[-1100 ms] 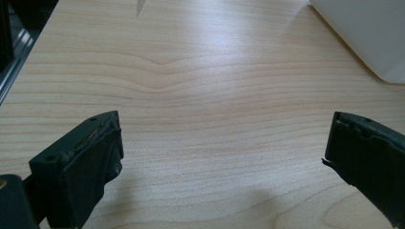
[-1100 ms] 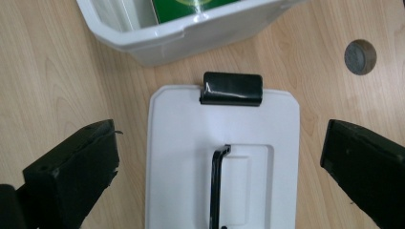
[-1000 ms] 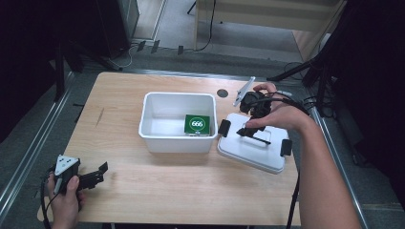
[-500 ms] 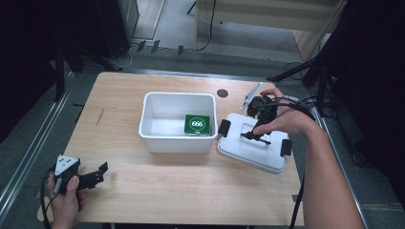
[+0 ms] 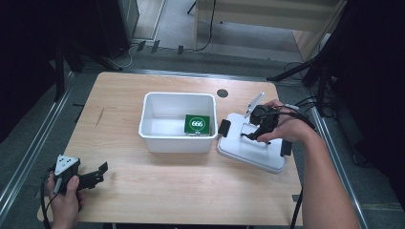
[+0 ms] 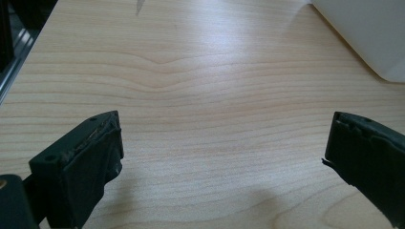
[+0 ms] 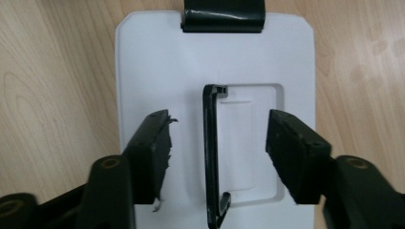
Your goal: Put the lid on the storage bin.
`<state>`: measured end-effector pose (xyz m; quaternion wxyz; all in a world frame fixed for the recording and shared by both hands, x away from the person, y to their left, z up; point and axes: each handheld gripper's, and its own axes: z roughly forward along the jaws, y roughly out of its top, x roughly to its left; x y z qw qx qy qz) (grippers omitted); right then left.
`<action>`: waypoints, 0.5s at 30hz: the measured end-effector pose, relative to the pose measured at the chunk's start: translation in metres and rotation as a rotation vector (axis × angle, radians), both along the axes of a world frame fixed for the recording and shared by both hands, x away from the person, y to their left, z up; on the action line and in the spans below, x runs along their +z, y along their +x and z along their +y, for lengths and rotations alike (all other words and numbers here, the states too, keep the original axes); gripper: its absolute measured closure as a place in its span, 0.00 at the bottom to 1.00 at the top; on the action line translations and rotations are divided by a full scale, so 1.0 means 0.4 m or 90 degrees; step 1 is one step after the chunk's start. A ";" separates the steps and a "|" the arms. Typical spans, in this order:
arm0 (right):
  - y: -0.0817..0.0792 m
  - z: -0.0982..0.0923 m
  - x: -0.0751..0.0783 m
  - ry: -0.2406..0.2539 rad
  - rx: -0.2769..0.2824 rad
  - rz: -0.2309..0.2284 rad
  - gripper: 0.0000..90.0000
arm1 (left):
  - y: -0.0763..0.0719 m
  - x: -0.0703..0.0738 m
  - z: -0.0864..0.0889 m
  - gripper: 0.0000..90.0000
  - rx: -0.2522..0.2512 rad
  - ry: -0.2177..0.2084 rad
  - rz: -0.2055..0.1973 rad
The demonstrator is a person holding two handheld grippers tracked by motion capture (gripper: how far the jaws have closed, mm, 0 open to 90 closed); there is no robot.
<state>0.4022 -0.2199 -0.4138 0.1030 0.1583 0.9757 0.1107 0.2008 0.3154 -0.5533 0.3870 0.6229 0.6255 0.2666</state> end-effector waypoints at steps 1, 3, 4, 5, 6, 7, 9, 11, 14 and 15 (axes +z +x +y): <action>0.000 0.000 0.000 0.000 0.000 0.000 0.49 | 0.000 0.000 0.000 0.00 0.000 0.000 0.000; 0.000 -0.003 -0.009 -0.006 0.000 0.004 0.56 | 0.000 0.000 0.000 0.00 -0.001 0.001 0.000; 0.000 -0.005 -0.017 -0.017 0.000 0.008 0.58 | 0.000 0.000 0.000 0.00 -0.001 0.001 0.001; 0.000 -0.007 -0.022 -0.021 0.002 0.012 0.61 | 0.000 0.000 0.000 0.00 0.000 0.001 0.000; -0.001 -0.009 -0.028 -0.028 0.000 0.014 0.64 | 0.000 0.000 0.000 0.00 -0.001 0.001 0.000; 0.000 -0.014 -0.041 -0.037 0.000 0.020 0.68 | 0.000 0.000 0.000 0.00 -0.001 0.002 0.000; 0.001 -0.018 -0.048 -0.037 -0.001 0.023 0.73 | 0.000 0.000 0.000 0.00 -0.001 0.002 0.000; 0.003 -0.026 -0.061 -0.039 -0.012 0.022 0.83 | -0.001 0.000 0.000 0.00 0.000 0.000 -0.003; 0.004 -0.038 -0.084 -0.041 -0.022 0.031 0.86 | -0.001 0.000 0.000 0.00 -0.001 0.002 0.000; 0.004 -0.040 -0.090 -0.047 -0.023 0.031 0.87 | -0.001 0.000 -0.001 0.00 -0.001 0.002 0.000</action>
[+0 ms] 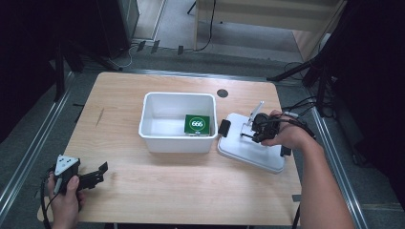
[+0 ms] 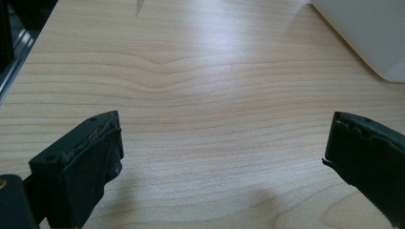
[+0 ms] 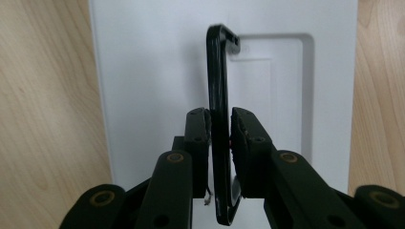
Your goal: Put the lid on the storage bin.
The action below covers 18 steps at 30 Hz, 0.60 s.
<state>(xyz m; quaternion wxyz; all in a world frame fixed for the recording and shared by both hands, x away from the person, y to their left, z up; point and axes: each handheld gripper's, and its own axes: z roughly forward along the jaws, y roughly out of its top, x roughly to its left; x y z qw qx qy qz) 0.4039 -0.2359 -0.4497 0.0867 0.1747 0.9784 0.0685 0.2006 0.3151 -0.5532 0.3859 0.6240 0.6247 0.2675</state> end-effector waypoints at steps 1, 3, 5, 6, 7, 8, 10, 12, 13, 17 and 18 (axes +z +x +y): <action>0.001 -0.002 -0.005 -0.007 0.001 -0.004 0.87 | 0.000 0.000 0.000 0.00 0.000 0.000 0.000; 0.002 -0.006 -0.014 -0.013 0.000 -0.016 0.87 | 0.000 0.000 0.000 0.00 0.000 0.000 0.000; 0.004 -0.010 -0.015 -0.017 0.001 -0.049 0.93 | 0.000 0.000 0.000 0.00 0.004 0.001 -0.001; 0.006 -0.013 -0.014 -0.008 0.001 -0.056 0.93 | 0.000 0.000 0.000 0.00 0.005 -0.001 -0.003; 0.006 -0.013 -0.014 -0.008 0.001 -0.056 0.93 | 0.000 0.000 0.000 0.00 0.005 -0.001 -0.003; 0.006 -0.016 -0.012 -0.005 0.003 -0.058 0.93 | 0.000 0.000 0.000 0.00 0.005 -0.002 -0.003; 0.005 -0.021 -0.012 -0.009 0.022 -0.061 0.95 | 0.000 0.000 0.000 0.00 0.004 -0.002 -0.004; 0.004 -0.022 -0.010 -0.006 0.022 -0.058 0.95 | 0.000 0.000 0.000 0.00 0.004 -0.001 -0.002; 0.004 -0.028 -0.003 -0.003 0.029 -0.059 0.95 | 0.000 0.000 0.000 0.00 0.003 -0.001 -0.002; -0.001 -0.042 0.018 0.016 0.024 -0.058 0.95 | 0.000 0.000 0.000 0.00 0.002 0.001 0.000; -0.002 -0.046 0.025 0.018 0.024 -0.062 0.95 | 0.000 0.000 0.000 0.00 0.002 0.001 0.000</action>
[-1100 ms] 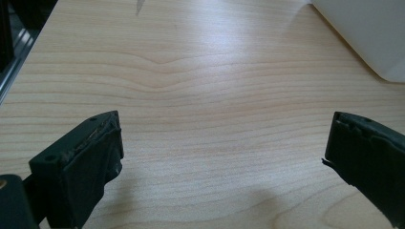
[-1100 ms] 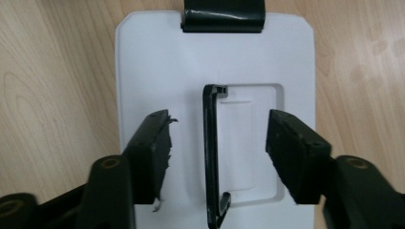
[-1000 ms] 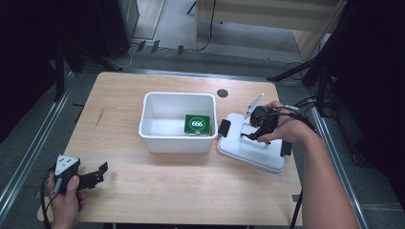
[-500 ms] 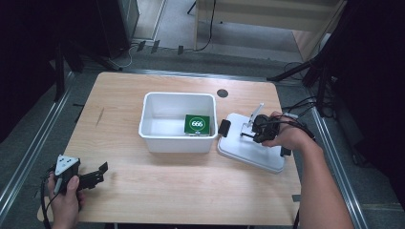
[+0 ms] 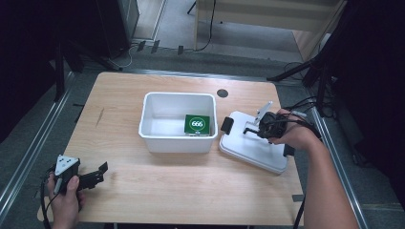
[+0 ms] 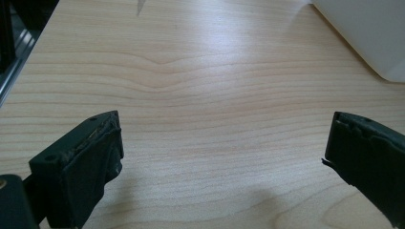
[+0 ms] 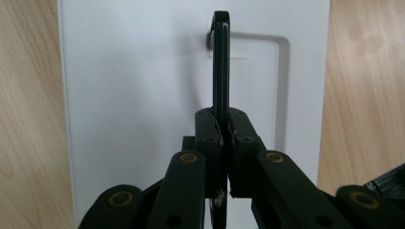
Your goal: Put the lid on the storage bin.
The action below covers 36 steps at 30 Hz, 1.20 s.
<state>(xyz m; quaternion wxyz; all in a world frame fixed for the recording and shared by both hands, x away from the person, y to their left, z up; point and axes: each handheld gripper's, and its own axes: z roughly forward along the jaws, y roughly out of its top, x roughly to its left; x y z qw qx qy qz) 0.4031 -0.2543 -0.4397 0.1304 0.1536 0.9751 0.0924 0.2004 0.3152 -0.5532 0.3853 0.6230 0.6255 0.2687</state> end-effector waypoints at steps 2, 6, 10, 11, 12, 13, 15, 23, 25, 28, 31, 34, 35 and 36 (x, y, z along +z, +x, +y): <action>-0.001 -0.004 0.007 0.001 0.002 -0.001 0.95 | 0.000 0.000 -0.001 0.00 0.000 0.001 -0.001; -0.008 -0.014 0.040 -0.003 0.003 -0.013 0.95 | 0.000 0.000 0.000 0.00 0.001 0.001 0.000; -0.015 -0.017 0.074 0.001 0.013 -0.014 0.95 | 0.000 0.000 -0.001 0.00 0.001 0.004 0.000; -0.017 -0.016 0.082 0.001 0.017 -0.017 0.95 | -0.001 0.000 -0.001 0.00 0.001 0.004 0.000; -0.020 -0.014 0.093 0.000 0.020 -0.015 0.95 | 0.000 0.000 -0.002 0.00 0.002 0.003 -0.001; -0.024 -0.010 0.108 -0.002 0.029 -0.016 0.95 | -0.001 0.000 -0.001 0.00 0.001 0.004 0.000; -0.026 -0.008 0.117 -0.002 0.031 -0.016 0.95 | -0.001 0.000 -0.002 0.00 0.001 0.005 0.000; -0.035 0.001 0.198 0.003 0.046 -0.024 0.95 | -0.001 0.000 -0.004 0.00 -0.001 0.005 -0.004; -0.036 0.002 0.209 0.006 0.046 -0.027 0.95 | -0.001 0.000 -0.003 0.00 -0.001 0.004 -0.005; -0.039 0.002 0.236 0.011 0.044 -0.028 0.95 | -0.001 0.000 -0.003 0.00 -0.001 0.004 -0.005; -0.044 0.006 0.269 0.026 0.047 -0.032 0.95 | -0.001 0.000 -0.004 0.00 0.000 0.003 -0.006; -0.045 0.011 0.287 0.023 0.054 -0.035 0.95 | -0.001 0.000 -0.004 0.00 0.000 0.005 -0.006; -0.047 0.014 0.295 0.022 0.051 -0.036 0.95 | -0.001 0.000 -0.003 0.00 -0.001 0.004 -0.006; -0.047 0.014 0.295 0.022 0.051 -0.036 0.95 | -0.001 0.000 -0.003 0.00 -0.001 0.004 -0.006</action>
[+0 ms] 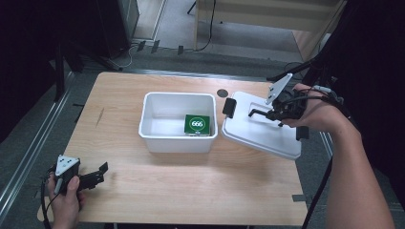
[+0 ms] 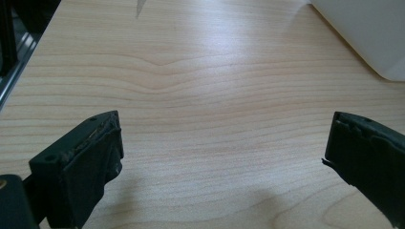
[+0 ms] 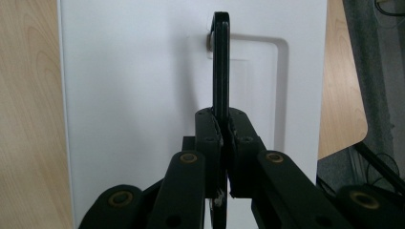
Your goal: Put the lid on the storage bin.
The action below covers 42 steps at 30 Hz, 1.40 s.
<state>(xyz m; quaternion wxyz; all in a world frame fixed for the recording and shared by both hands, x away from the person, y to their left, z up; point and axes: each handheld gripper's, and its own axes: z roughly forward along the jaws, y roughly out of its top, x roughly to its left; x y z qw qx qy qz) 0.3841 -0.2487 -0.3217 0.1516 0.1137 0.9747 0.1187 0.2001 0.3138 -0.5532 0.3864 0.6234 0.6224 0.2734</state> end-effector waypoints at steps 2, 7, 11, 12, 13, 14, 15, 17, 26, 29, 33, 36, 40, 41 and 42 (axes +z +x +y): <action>0.000 0.004 0.012 -0.001 0.005 -0.002 0.95 | 0.000 0.000 0.000 0.00 0.000 0.000 0.001; -0.001 0.026 0.041 -0.005 0.018 -0.008 0.95 | 0.000 0.000 0.000 0.00 0.000 0.000 0.002; -0.001 0.052 0.054 -0.004 0.030 -0.011 0.95 | 0.000 0.000 0.001 0.00 -0.001 -0.001 0.002; -0.001 0.052 0.054 -0.004 0.030 -0.011 0.95 | 0.000 0.000 0.001 0.00 -0.001 -0.001 0.002; -0.001 0.067 0.056 -0.003 0.036 -0.011 0.95 | 0.000 0.000 0.001 0.00 -0.001 -0.001 0.002; -0.001 0.073 0.057 -0.002 0.037 -0.010 0.95 | 0.000 0.000 0.001 0.00 -0.001 -0.001 0.002; -0.001 0.073 0.057 -0.002 0.037 -0.010 0.95 | 0.000 0.000 0.001 0.00 0.000 -0.002 0.000; 0.003 0.101 0.060 0.001 0.047 -0.015 0.95 | 0.000 0.000 0.001 0.00 0.000 -0.001 0.001; 0.016 0.178 0.056 -0.003 0.079 -0.010 0.95 | -0.001 0.000 0.002 0.00 -0.002 -0.001 0.001; 0.024 0.217 0.048 -0.001 0.094 -0.006 0.95 | 0.000 0.000 0.001 0.00 -0.002 -0.002 0.001; 0.032 0.255 0.041 -0.002 0.109 -0.002 0.95 | 0.000 0.000 0.001 0.00 -0.004 -0.004 0.002; 0.036 0.273 0.040 -0.004 0.114 0.000 0.95 | 0.001 0.000 0.001 0.00 -0.005 -0.004 0.002; 0.044 0.305 0.036 -0.001 0.126 0.003 0.95 | 0.001 0.000 0.001 0.00 -0.004 -0.004 0.002; 0.047 0.320 0.035 -0.003 0.132 0.006 0.95 | 0.001 0.000 0.001 0.00 -0.005 -0.004 0.002; 0.047 0.320 0.035 -0.003 0.132 0.006 0.95 | 0.001 0.000 0.001 0.00 -0.005 -0.004 0.002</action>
